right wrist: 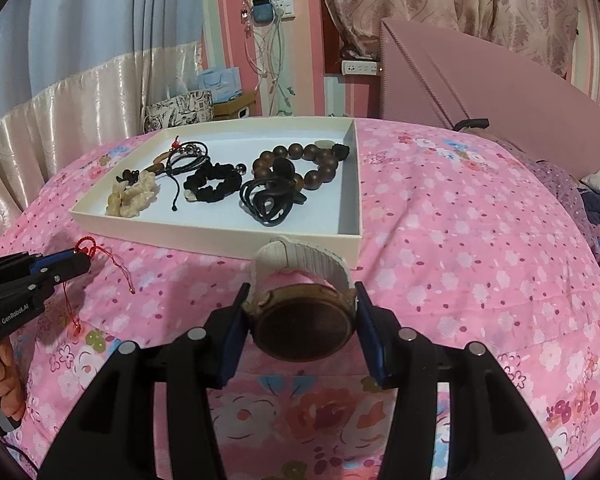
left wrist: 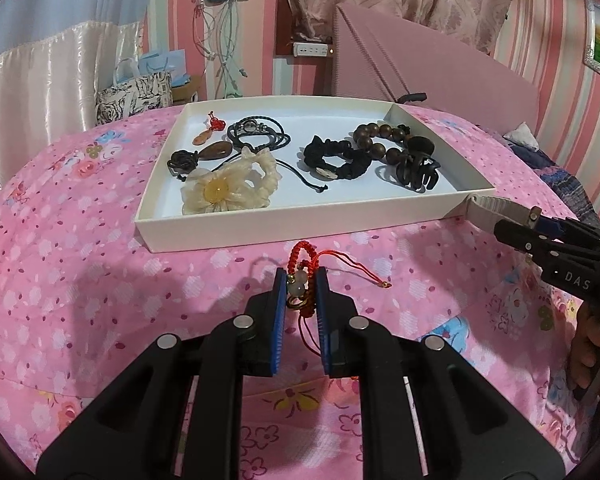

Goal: Organize jewelry

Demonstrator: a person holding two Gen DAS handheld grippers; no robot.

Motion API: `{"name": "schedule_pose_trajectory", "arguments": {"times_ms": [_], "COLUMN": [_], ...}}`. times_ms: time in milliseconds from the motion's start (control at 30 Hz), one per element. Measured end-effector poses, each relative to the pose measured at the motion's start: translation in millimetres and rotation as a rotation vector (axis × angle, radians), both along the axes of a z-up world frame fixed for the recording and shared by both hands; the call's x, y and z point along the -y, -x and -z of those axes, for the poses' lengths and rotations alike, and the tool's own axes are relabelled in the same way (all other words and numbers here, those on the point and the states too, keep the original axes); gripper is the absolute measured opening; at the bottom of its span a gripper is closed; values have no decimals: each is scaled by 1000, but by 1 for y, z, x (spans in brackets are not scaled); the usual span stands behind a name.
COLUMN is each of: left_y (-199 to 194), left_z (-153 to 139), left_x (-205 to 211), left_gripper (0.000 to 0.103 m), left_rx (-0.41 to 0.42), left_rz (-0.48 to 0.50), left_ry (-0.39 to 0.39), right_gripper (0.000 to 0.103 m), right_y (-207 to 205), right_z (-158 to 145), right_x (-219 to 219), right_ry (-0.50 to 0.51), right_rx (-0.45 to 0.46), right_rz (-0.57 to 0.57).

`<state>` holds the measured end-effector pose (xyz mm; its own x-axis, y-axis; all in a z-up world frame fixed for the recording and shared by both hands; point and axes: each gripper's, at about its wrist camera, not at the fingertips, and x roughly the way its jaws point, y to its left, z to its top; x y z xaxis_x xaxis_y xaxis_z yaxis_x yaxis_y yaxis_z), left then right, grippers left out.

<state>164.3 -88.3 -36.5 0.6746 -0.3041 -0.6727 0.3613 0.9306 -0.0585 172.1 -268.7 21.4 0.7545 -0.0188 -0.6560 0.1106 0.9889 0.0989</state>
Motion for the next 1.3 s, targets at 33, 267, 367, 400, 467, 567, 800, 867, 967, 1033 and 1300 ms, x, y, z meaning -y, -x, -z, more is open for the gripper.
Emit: {"name": "schedule_pose_trajectory", "arguments": {"times_ms": [33,267,367,400,467,567,800,867,967,1033,1300], "left_y": [0,0,-1,-1,-1,-3,-13,-20,-35,-46,-85], "left_z": [0,-1,-1,-2,-2,-4,-43,-59,-74,-81,-94], "left_x": [-1,-2,-6,-7,-8,-9,-8,-6,-2,1,11], "left_gripper": [12,12,12,12,12,12,12,12,12,12,12], "left_rx": [3,15,12,13,14,3,57,86,110,123,138], "left_rz": [-5,-12,-24,-25,-26,-26,-16,-10,-6,-4,-18], "left_ry": [0,-1,13,18,25,40,38,43,53,51,50], "right_gripper": [50,50,50,50,50,50,50,50,50,50,50], "right_y": [1,4,5,6,6,7,4,-3,-20,-33,-78], "right_z": [0,-2,-2,-3,-3,-6,-33,-45,-60,-68,-87], "right_x": [1,1,2,2,3,4,13,14,16,17,17], "right_ry": [1,4,3,7,5,-6,-87,-82,-69,-71,-59], "right_rx": [3,10,13,18,18,24,75,93,111,117,130], "right_rz": [4,6,10,16,15,18,-7,-16,-27,-36,-60]}}
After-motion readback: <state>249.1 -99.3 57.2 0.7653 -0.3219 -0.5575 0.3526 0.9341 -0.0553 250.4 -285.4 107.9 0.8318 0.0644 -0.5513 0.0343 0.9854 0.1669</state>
